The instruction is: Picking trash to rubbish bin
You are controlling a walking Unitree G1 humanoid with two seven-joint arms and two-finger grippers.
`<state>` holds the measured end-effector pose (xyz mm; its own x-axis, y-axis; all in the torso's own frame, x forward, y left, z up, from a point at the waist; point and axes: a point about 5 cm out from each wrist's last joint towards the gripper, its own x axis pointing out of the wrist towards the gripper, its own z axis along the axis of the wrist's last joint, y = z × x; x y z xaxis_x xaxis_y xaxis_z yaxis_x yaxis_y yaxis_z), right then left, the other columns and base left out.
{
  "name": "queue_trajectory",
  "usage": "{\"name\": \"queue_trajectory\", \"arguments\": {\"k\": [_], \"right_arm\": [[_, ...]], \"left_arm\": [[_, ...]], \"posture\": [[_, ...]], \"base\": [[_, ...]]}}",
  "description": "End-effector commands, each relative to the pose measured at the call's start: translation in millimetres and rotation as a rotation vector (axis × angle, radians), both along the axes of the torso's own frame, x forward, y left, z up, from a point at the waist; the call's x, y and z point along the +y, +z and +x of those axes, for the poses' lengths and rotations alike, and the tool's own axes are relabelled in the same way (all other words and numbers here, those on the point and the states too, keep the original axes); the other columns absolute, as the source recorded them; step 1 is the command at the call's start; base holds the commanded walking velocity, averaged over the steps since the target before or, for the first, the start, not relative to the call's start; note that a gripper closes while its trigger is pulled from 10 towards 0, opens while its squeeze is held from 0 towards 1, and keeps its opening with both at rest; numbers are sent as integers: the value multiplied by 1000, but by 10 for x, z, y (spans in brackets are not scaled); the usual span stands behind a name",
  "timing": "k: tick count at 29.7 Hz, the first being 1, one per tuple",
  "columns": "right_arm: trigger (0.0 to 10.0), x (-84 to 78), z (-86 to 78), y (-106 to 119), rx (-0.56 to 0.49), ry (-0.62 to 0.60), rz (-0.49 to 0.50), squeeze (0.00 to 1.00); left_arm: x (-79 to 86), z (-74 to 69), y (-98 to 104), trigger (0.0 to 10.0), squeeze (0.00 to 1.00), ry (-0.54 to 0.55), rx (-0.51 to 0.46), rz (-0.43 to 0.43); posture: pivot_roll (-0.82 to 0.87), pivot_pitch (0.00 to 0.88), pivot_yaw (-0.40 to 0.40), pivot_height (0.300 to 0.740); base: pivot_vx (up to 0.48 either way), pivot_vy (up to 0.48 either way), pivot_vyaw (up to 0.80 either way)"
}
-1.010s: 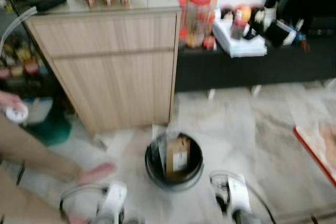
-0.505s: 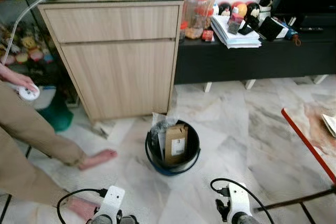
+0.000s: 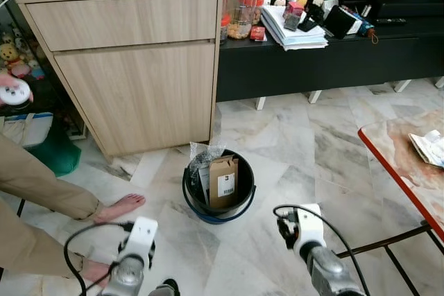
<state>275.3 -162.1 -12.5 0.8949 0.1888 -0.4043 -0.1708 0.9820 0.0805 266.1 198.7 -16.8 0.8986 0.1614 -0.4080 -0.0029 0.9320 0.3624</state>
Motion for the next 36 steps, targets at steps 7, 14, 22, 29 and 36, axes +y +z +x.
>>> {"name": "queue_trajectory", "arguments": {"k": [7, 14, 22, 29, 36], "right_arm": [[10000, 138, 497, 737, -387, 27, 100, 0], [10000, 193, 771, 1272, -583, -16, 153, 0], [10000, 242, 868, 1520, -657, -13, 184, 0], [10000, 238, 880, 1561, -671, -21, 188, 0], [10000, 246, 899, 1611, -683, -17, 177, 0]], "left_arm": [[121, 409, 666, 10000, 0, 53, -390, -9], [100, 634, 1162, 10000, 0, 69, -607, -31], [56, 759, 1524, 10000, 0, 29, -716, -39], [163, 781, 1572, 10000, 0, 56, -714, -19], [148, 798, 1642, 10000, 0, 51, -725, -16]], "posture": [[71, 123, -99, 740], [72, 114, -96, 740], [74, 83, -96, 740], [78, 63, -97, 740], [81, 50, -98, 740]], "base": [[0, 0, 0], [0, 0, 0], [0, 0, -400], [0, 0, -800], [0, 0, -800]]}}
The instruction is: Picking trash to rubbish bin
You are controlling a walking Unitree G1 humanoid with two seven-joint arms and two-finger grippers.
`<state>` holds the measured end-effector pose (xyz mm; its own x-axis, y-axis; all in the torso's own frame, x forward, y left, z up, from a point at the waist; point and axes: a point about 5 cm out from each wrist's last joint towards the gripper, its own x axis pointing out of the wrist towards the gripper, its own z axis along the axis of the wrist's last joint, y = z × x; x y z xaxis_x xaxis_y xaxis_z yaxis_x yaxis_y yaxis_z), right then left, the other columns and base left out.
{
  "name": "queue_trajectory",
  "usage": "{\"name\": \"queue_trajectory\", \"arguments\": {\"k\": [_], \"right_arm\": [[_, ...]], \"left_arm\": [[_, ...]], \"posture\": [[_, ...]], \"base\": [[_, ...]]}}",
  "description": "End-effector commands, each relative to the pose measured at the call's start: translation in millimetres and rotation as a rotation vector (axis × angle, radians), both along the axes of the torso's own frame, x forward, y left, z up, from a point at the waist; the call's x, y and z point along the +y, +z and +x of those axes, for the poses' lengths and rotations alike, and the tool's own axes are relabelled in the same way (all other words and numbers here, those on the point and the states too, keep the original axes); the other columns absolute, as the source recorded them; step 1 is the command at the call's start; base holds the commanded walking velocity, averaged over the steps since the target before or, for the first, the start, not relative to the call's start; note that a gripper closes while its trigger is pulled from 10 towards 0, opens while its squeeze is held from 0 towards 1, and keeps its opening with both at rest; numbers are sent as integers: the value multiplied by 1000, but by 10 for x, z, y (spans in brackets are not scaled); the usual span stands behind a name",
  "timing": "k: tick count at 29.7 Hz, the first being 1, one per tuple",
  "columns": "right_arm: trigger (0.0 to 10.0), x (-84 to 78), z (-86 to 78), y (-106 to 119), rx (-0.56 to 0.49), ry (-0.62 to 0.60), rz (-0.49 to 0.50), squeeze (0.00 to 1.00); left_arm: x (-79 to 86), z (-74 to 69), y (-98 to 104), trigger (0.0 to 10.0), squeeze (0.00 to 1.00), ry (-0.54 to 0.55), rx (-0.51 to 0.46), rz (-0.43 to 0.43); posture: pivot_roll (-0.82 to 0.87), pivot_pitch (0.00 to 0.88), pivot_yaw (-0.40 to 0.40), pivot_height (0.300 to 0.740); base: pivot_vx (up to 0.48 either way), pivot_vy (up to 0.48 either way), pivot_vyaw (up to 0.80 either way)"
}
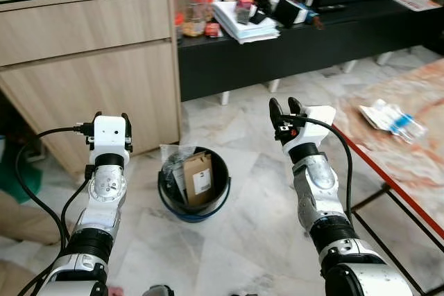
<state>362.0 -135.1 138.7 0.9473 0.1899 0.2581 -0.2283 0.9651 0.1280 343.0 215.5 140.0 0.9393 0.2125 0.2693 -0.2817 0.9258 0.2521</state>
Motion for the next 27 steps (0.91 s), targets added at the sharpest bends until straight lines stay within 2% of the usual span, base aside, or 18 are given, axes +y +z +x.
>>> {"name": "queue_trajectory", "arguments": {"k": [1, 13, 16, 20, 27], "right_arm": [[10000, -24, 32, 100, -28, -8, -3, 0], [10000, -35, 33, 41, 3, -47, -3, 0], [10000, -53, 34, 11, 18, -66, -7, 0], [10000, -60, 30, -14, 28, -74, -28, 0], [10000, -63, 22, -52, 44, -84, -39, 0]], "left_arm": [[-20, 28, 76, 10000, 0, -6, -17, -8], [-71, 33, 1, 10000, 0, -17, 17, -52], [-164, 5, -114, 10000, 0, -75, 63, -42], [-169, -20, -188, 10000, 0, -82, 90, -34], [-154, -15, -201, 10000, 0, -75, 98, -37]], "posture": [[81, 50, -98, 740], [88, 3, -90, 740], [88, 0, -87, 740], [85, 0, -87, 740], [87, 0, -91, 740]], "base": [[0, 0, -800], [0, 0, -800], [0, 0, -800], [0, 0, -800], [0, 0, -800]]}}
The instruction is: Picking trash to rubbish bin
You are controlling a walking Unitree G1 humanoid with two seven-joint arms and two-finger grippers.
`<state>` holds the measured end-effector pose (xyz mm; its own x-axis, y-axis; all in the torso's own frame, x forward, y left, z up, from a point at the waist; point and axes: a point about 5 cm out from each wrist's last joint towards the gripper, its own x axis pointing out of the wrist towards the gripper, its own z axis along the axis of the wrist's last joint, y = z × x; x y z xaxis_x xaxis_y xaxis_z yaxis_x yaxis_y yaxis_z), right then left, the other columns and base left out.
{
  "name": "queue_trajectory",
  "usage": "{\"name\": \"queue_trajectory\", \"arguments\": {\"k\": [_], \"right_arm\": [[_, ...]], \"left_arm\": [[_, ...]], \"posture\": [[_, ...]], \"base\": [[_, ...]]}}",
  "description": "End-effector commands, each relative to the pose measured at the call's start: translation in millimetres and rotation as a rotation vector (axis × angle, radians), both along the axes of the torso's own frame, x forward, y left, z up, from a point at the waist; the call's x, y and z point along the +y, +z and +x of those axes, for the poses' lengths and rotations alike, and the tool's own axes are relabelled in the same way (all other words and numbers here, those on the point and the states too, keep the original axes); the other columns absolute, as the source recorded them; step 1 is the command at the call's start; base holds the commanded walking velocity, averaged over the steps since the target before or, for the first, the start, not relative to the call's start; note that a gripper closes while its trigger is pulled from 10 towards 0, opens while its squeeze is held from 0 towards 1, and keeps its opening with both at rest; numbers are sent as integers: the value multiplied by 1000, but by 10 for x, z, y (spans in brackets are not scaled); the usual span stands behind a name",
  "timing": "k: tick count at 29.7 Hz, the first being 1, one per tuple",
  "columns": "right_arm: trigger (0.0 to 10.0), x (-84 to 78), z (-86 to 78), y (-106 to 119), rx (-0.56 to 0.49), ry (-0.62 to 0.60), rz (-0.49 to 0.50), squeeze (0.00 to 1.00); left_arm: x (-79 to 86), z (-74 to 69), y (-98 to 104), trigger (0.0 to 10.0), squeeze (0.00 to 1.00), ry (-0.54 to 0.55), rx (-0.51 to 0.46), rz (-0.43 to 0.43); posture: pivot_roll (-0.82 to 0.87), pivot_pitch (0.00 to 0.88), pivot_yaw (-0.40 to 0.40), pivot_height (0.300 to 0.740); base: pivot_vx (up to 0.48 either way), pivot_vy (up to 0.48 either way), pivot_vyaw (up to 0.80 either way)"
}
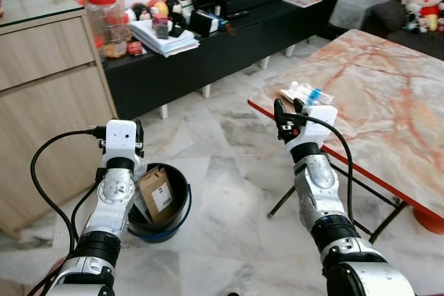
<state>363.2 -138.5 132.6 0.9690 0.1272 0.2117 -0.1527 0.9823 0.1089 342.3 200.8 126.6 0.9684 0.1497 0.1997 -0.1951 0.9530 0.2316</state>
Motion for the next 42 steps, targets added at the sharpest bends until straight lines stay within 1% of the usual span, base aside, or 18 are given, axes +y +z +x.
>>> {"name": "queue_trajectory", "arguments": {"k": [1, 4, 6, 8, 12, 14, 16, 17, 19, 22, 23, 26, 29, 31, 38, 39, 40, 42], "right_arm": [[10000, -26, 8, 5, 1, -12, -12, 0], [10000, 7, -6, -50, 23, -8, -19, 0], [10000, 42, -30, -138, 59, 1, -64, 0], [10000, 50, -47, -183, 75, 1, -62, 0], [10000, 14, -93, -294, 110, -25, -61, 0], [10000, -14, -115, -410, 185, -57, -124, 0], [10000, -27, -119, -447, 215, -71, -124, 0], [10000, -27, -119, -447, 215, -71, -124, 0], [10000, -13, -103, -441, 228, -57, -123, 0], [10000, 18, -71, -382, 208, -46, -113, 0], [10000, 19, -69, -379, 209, -47, -113, 0], [10000, 27, -46, -338, 198, -54, -107, 0], [10000, 32, -2, -249, 169, -61, -95, 0], [10000, 25, 22, -199, 152, -68, -111, 0], [10000, -4, 49, -145, 138, -73, -80, 0], [10000, -37, 44, -238, 214, -92, -95, 0], [10000, -37, 44, -238, 214, -92, -95, 0], [10000, -119, 22, -361, 315, -144, -31, 0]], "left_arm": [[-7, -6, -67, 10000, 0, -1, 32, 3], [-20, 1, -62, 10000, 0, -4, 32, 3], [-39, 4, -77, 10000, 0, -11, 37, 12], [-46, -2, -93, 10000, 0, -13, 40, 16], [-57, -28, -151, 10000, 0, -11, 54, 10], [-55, -39, -217, 10000, 0, -7, 84, 9], [-75, -43, -245, 10000, 0, -19, 99, 3], [-75, -43, -245, 10000, 0, -19, 99, 3], [-102, -39, -293, 10000, 0, -32, 140, 12], [-119, -35, -367, 10000, 0, -32, 194, 13], [-119, -35, -374, 10000, 0, -31, 198, 13], [-122, -29, -357, 10000, 0, -32, 187, -10], [-125, 18, -277, 10000, 0, -36, 160, -15], [-113, 48, -222, 10000, 0, -30, 139, -18], [-117, 74, -191, 10000, 0, -33, 137, -29], [-128, 71, -278, 10000, 0, -41, 206, -37], [-128, 71, -278, 10000, 0, -41, 206, -37], [-132, 43, -414, 10000, 0, -46, 303, -33]], "posture": [[88, 0, -91, 740], [89, 0, -92, 740], [94, 0, -94, 740], [92, 0, -94, 740], [90, 0, -96, 740], [90, 0, -99, 740], [91, 0, -100, 740], [91, 0, -100, 740], [91, 0, -100, 740], [91, 0, -100, 740], [91, 0, -101, 740], [91, 0, -100, 740], [96, 1, -104, 740], [96, 20, -100, 740], [90, 40, -97, 740], [84, 62, -97, 740], [84, 62, -97, 740], [88, 73, -96, 740]], "base": [[0, 0, -800], [0, 0, -267], [0, 0, 0], [0, 0, -300], [0, 0, -600], [0, 0, 0], [0, 0, 0], [0, 0, 0], [0, 0, 0], [0, 0, 0], [0, 0, 0], [0, 0, 0], [0, 0, 0], [0, 0, 0], [0, 0, 0], [0, 0, 0], [0, 0, 0], [0, 0, 0]]}}
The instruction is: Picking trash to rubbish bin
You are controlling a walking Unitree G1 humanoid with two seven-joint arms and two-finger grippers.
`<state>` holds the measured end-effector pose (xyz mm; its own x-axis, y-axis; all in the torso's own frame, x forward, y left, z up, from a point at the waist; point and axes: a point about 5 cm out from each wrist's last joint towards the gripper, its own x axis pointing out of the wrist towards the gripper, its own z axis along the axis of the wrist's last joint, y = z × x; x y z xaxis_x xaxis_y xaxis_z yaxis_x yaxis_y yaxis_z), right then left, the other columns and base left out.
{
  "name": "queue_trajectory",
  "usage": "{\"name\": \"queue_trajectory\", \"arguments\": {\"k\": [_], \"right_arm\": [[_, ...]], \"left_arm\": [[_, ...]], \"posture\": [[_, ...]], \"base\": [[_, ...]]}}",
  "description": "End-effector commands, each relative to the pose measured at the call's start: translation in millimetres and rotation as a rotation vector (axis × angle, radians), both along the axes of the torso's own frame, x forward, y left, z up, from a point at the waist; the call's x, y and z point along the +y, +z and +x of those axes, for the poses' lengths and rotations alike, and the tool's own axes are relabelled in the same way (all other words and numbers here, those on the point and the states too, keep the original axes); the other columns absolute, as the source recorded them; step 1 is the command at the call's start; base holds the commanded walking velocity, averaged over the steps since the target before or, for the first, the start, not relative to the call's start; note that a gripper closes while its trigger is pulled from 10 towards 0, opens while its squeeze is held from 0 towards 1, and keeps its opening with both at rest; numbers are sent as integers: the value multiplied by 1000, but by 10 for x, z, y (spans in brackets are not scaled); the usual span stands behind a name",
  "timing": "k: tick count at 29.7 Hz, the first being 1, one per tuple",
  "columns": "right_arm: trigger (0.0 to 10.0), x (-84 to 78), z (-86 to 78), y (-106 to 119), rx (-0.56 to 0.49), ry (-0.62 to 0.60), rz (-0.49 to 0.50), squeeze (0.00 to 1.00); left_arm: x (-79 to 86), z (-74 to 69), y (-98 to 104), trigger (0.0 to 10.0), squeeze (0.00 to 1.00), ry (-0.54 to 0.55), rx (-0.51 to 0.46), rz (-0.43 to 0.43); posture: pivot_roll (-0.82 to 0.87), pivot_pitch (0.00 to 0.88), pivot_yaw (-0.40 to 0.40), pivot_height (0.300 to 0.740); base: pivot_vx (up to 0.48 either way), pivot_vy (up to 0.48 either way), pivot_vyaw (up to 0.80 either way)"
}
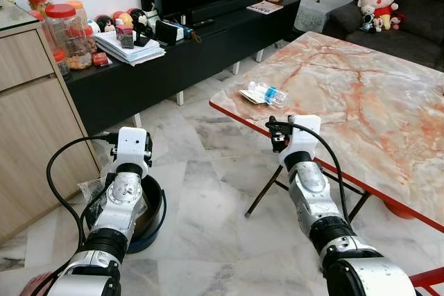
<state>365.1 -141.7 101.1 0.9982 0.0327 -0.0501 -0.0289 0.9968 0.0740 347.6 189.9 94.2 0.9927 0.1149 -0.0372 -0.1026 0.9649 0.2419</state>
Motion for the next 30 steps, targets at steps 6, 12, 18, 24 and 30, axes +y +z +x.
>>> {"name": "queue_trajectory", "arguments": {"k": [6, 12, 18, 24, 30], "right_arm": [[10000, -153, 12, -27, 57, -70, 10, 0], [10000, -131, 38, 22, 50, -63, 2, 0], [10000, -107, 46, 41, 47, -56, 7, 0], [10000, -78, 40, 64, 19, -34, 3, 0], [10000, -45, 42, 100, -11, -24, 22, 0]], "left_arm": [[-16, -21, -104, 10000, 0, 1, 84, -30], [-37, 18, -16, 10000, 0, 10, 53, -67], [-49, 26, -8, 10000, 0, 17, 53, -87], [-72, 45, 64, 10000, 0, 14, 10, -57], [-50, 36, 74, 10000, 0, 30, 2, -61]], "posture": [[79, 85, -90, 740], [83, 86, -97, 740], [83, 83, -99, 740], [83, 84, -94, 740], [86, 88, -96, 740]], "base": [[0, 0, 0], [0, 0, 0], [0, 0, 0], [0, 0, 0], [0, 0, 0]]}}
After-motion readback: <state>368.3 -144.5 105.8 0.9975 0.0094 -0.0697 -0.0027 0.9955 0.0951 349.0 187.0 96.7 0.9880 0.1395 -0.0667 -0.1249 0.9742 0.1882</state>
